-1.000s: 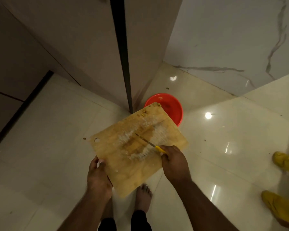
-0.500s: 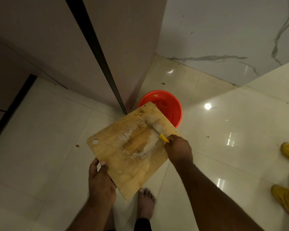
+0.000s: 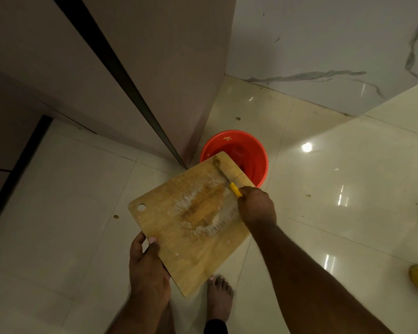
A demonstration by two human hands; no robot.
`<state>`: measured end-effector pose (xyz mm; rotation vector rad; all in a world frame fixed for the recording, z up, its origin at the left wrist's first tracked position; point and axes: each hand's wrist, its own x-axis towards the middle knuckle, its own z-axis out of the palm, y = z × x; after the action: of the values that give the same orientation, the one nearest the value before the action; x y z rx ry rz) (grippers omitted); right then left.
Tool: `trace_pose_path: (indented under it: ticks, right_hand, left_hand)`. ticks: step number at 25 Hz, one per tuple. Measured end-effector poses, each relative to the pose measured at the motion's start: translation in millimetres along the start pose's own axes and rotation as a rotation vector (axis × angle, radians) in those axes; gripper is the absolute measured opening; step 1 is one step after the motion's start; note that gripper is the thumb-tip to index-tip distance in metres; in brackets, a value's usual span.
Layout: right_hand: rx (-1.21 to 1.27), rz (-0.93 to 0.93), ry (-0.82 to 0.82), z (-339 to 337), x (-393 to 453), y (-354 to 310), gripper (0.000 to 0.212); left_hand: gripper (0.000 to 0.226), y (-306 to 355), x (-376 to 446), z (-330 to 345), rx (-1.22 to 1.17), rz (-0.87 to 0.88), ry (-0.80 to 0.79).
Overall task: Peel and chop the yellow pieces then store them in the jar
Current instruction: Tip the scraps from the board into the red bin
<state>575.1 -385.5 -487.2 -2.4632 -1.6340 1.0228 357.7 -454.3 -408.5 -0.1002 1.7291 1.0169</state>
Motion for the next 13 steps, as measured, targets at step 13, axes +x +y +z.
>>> trace_pose_path:
  ticks: [13]
  right_hand:
    - [0.041,0.048,0.049,-3,2,12,0.027]
  left_hand:
    - [0.024,8,-3,-9,0.028,0.038,0.012]
